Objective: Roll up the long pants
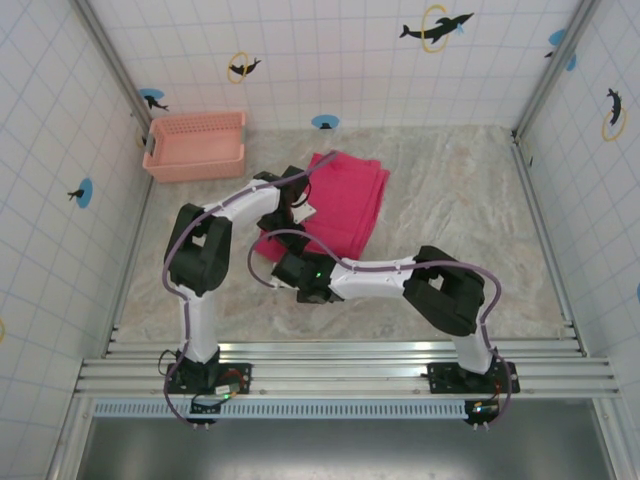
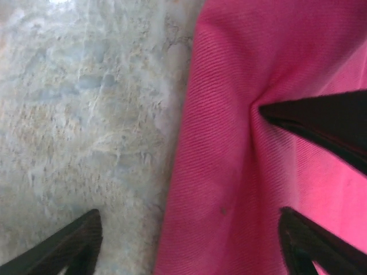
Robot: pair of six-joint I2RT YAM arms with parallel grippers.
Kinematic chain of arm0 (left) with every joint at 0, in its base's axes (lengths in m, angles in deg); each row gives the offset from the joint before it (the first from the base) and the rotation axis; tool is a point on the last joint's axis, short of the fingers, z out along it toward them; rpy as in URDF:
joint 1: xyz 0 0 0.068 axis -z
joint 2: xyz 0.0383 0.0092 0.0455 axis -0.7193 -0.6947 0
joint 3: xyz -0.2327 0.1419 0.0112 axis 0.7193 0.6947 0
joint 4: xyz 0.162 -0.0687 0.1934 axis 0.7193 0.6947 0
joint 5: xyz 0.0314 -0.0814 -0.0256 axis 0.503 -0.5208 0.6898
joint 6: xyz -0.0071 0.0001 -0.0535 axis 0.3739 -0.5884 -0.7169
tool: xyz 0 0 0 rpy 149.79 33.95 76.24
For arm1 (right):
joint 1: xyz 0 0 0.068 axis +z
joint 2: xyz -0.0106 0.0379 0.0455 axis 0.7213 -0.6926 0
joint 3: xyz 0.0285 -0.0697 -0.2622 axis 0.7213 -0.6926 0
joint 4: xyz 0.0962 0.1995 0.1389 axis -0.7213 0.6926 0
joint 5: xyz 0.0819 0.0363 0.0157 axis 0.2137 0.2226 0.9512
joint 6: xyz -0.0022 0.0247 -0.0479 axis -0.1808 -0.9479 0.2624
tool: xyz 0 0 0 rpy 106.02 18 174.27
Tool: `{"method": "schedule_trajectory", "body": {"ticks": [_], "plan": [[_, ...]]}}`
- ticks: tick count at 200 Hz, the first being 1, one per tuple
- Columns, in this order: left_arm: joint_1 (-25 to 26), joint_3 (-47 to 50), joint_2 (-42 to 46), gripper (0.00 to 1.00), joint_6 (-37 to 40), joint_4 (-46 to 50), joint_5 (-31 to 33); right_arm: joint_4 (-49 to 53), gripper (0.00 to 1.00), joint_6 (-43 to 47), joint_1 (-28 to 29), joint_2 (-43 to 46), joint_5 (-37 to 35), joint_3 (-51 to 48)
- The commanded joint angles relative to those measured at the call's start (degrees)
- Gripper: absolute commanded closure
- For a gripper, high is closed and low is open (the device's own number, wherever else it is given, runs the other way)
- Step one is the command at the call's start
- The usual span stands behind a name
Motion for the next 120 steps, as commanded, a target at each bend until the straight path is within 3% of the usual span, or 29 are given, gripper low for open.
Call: {"method": "schedule_trajectory", "body": {"ticks": [1, 45, 95, 113, 120], "plan": [[-0.70, -0.50, -2.87, 0.03, 2.05, 0.41, 2.23, 4.59, 0.36, 1.21, -1.26, -5.09, -1.61, -1.28], [-0.90, -1.48, -2.88, 0.03, 3.08, 1.45, 2.31, 6.45, 0.59, 3.36, -3.75, -6.33, 1.86, -1.20], [-0.98, -0.68, -0.13, 0.03, 3.70, 1.76, 0.28, 9.40, 0.63, 7.65, -5.27, -4.96, 9.34, -1.21], [-1.08, 0.48, 0.74, 0.03, 4.33, 1.78, 0.84, 12.13, 0.83, 8.94, -5.79, -4.92, 12.16, 0.15], [-1.06, 0.75, 0.90, 0.03, 4.51, 1.85, 0.86, 13.11, 0.96, 9.18, -5.92, -5.01, 13.00, 0.75]]}}
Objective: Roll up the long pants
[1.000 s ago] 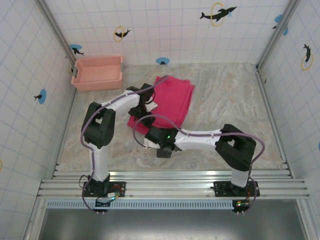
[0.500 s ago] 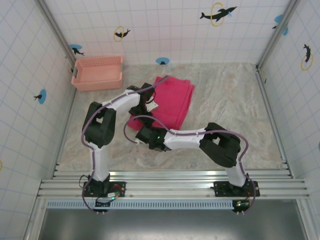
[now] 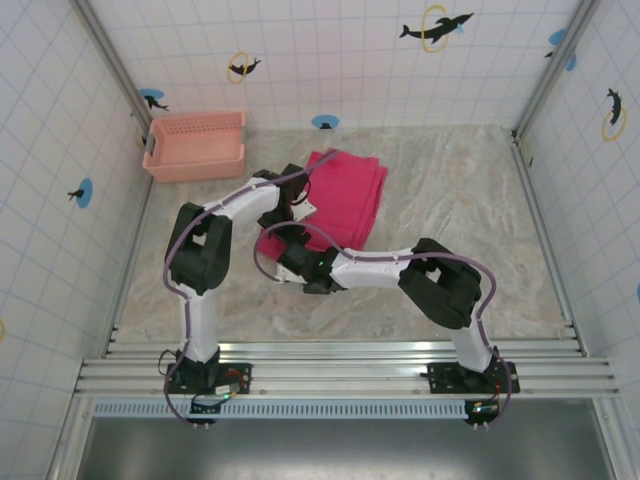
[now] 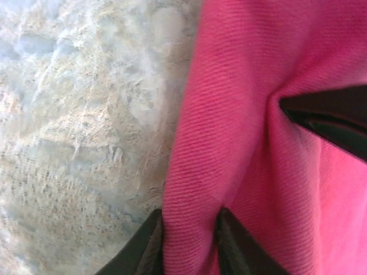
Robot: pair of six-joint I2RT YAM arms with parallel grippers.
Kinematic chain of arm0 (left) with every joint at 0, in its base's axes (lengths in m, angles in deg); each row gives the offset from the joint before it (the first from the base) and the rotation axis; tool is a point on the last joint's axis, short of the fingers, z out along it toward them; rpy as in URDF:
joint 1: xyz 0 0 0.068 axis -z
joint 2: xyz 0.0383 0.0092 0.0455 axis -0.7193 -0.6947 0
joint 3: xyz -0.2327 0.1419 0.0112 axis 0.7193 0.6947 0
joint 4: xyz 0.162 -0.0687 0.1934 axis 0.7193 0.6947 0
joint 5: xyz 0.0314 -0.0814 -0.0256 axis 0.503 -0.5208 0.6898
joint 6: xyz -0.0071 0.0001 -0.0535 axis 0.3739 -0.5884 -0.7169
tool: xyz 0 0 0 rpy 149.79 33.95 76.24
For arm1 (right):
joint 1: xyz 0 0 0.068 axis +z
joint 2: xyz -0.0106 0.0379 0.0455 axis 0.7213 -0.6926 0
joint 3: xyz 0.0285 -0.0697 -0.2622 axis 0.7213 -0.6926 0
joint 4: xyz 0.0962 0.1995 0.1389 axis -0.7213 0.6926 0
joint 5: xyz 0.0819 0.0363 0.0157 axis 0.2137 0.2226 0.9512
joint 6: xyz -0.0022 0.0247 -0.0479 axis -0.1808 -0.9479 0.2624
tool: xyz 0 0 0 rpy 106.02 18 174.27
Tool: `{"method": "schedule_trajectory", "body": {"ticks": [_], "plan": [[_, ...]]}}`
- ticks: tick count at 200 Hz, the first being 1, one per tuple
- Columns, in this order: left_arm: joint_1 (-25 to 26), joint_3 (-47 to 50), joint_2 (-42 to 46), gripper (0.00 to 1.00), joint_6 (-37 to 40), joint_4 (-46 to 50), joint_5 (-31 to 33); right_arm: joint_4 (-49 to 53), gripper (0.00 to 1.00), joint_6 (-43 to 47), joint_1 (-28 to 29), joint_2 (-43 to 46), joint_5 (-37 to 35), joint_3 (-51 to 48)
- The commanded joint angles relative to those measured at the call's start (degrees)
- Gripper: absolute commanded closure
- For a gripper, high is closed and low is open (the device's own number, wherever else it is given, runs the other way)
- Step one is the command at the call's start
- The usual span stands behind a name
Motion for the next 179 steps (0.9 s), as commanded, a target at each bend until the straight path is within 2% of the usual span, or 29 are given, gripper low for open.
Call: {"method": "schedule_trajectory", "body": {"ticks": [1, 3, 37, 82, 133, 179], "plan": [[-0.62, 1.82, 1.41, 0.03, 2.59, 1.70, 1.26, 11.37, 0.97, 2.89, -1.59, -3.33, 6.96, -0.55], [-0.62, 1.89, 1.44, 0.03, 2.66, 1.74, 1.22, 11.54, 1.00, 2.96, -1.60, -3.40, 7.08, -0.46], [-0.62, 1.68, 2.29, 0.03, 2.51, 2.05, 0.20, 16.06, 1.00, 3.66, -1.78, -4.20, 10.22, 1.51], [-0.84, 0.76, 4.64, 0.03, 2.31, 2.79, 1.32, 21.63, 1.00, 2.52, -2.34, 0.93, 22.98, 2.25], [-1.79, -3.31, 8.79, 0.03, 1.37, 5.71, 5.07, 36.40, 1.00, 3.58, -4.39, 1.20, 46.69, 10.51], [-1.83, -1.21, 13.91, 0.03, 2.24, 5.41, 1.68, 41.91, 0.98, 1.17, -11.00, 0.14, 72.01, 14.69]]}}
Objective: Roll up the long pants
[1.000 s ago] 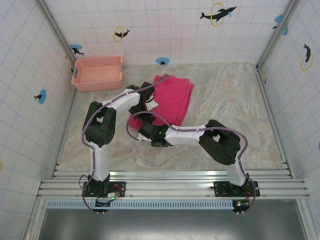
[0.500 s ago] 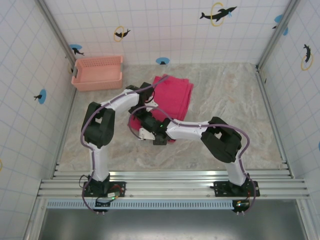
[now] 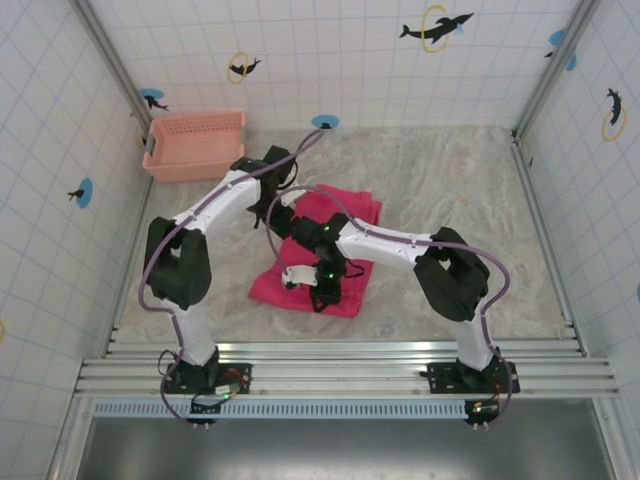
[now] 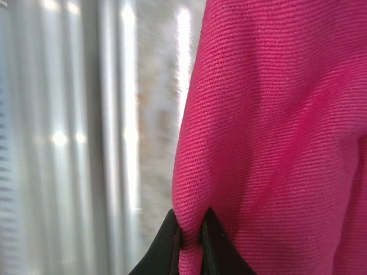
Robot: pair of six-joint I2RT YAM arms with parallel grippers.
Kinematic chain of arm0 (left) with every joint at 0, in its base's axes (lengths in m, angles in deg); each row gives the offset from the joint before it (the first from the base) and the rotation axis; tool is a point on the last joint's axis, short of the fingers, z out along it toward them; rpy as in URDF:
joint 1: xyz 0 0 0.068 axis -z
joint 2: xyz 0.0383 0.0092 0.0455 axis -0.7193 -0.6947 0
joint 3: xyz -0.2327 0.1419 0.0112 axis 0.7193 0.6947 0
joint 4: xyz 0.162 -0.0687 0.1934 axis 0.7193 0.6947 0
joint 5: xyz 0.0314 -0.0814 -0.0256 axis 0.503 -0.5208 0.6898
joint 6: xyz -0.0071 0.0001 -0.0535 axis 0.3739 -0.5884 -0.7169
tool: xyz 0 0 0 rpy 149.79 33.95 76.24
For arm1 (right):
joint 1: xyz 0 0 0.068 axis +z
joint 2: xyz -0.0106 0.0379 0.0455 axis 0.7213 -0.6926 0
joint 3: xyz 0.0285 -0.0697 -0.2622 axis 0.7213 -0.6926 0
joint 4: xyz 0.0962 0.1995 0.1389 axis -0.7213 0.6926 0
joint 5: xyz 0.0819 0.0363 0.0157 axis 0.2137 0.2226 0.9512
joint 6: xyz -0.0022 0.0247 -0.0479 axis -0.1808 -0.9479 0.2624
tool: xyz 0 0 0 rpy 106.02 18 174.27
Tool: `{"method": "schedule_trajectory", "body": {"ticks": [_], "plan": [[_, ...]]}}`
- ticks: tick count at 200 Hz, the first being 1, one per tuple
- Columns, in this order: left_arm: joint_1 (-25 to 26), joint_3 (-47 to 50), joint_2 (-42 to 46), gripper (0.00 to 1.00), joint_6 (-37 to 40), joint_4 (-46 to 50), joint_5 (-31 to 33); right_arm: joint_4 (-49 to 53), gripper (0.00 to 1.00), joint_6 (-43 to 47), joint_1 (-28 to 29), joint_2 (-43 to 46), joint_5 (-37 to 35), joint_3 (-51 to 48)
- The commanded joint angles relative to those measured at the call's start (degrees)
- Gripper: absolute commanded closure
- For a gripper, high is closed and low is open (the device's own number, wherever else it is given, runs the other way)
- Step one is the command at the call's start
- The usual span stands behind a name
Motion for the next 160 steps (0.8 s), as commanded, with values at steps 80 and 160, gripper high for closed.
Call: {"method": "schedule_trajectory", "body": {"ticks": [80, 160], "plan": [[0.15, 12.33, 8.50, 0.03, -0.68, -1.18, -4.79, 4.74, 0.96, -7.51, -13.82, -9.93, 31.47, 2.23], [1.62, 13.46, 15.43, 0.03, -2.55, -1.30, -6.03, -8.55, 0.97, -18.16, -18.62, -9.45, 16.03, -3.66]]}}
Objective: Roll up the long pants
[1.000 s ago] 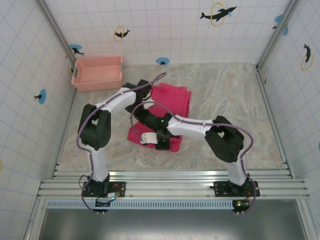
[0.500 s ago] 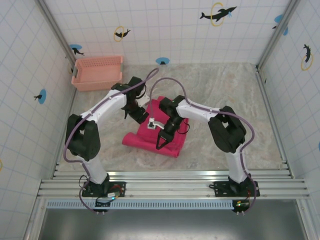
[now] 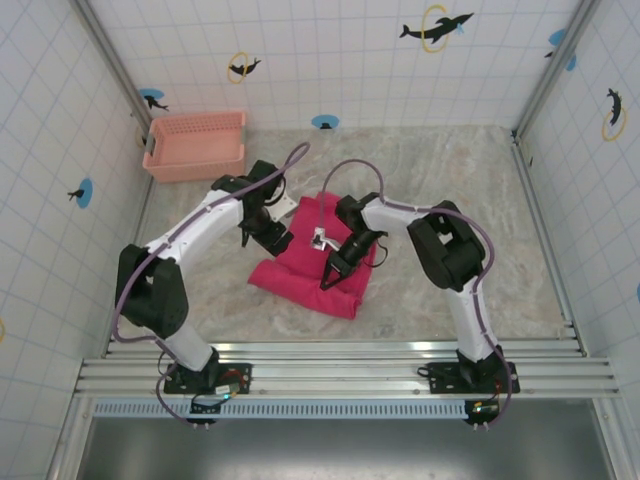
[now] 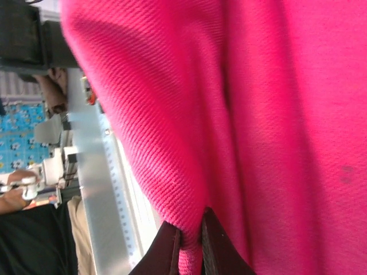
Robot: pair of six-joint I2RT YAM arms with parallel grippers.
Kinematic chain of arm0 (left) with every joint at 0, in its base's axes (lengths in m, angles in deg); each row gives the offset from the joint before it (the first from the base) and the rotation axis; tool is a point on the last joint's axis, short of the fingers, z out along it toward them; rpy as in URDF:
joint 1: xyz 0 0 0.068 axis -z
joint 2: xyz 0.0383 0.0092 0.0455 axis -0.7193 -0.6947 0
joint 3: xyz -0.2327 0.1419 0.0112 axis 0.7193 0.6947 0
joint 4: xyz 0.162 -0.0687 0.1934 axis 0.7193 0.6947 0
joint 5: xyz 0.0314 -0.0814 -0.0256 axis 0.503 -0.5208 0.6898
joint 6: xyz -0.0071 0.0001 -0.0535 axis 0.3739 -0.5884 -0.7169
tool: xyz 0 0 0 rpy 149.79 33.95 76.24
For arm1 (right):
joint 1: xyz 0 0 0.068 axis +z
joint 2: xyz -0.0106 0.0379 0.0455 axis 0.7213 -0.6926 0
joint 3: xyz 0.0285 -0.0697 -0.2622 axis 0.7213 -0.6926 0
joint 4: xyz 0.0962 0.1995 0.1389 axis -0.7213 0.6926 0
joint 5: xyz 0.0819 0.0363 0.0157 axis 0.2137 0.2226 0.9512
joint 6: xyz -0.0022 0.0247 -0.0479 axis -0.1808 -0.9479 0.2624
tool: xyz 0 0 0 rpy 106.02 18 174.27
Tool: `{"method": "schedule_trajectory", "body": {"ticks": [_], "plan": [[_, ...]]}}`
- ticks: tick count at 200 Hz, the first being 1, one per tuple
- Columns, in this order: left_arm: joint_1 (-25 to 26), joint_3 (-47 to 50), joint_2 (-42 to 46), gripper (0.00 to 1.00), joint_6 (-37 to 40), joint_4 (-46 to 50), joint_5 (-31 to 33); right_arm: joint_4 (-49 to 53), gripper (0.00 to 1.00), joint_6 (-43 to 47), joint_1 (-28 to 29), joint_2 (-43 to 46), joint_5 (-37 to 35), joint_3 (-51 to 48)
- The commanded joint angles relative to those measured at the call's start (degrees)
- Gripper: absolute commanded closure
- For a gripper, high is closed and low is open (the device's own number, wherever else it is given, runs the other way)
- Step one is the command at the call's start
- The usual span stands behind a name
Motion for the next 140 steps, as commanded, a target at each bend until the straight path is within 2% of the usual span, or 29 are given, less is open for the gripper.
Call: {"method": "schedule_trajectory", "body": {"ticks": [1, 40, 79, 91, 111, 126, 140], "plan": [[1.26, 0.43, 2.34, 0.03, -1.82, 0.09, -2.15, -4.54, 0.97, -3.72, -1.16, 0.31, -8.40, -1.48], [3.44, 2.41, -0.09, 0.03, -4.43, -3.50, -7.74, -5.26, 0.97, -3.41, -1.25, -2.01, -8.72, -0.83], [6.42, 4.52, -2.27, 0.05, -7.27, -5.81, -10.28, -5.31, 0.96, -2.93, -2.53, -3.23, -6.86, 0.40], [6.59, 5.89, -2.21, 0.14, -7.81, -6.56, -11.15, -5.14, 0.96, -2.63, -3.07, -3.42, -6.30, 0.79], [6.60, 6.70, -1.56, 0.37, -9.02, -5.98, -12.38, -4.72, 0.96, -2.18, -4.25, -3.68, -5.80, 0.92], [6.90, 6.97, 0.84, 0.67, -11.14, -5.39, -12.46, -3.38, 0.96, -1.41, -4.80, -4.20, -6.12, 1.61], [7.17, 7.04, 2.92, 0.69, -11.88, -4.61, -12.47, -2.23, 0.96, -0.64, -5.16, -4.84, -5.91, 2.33]]}}
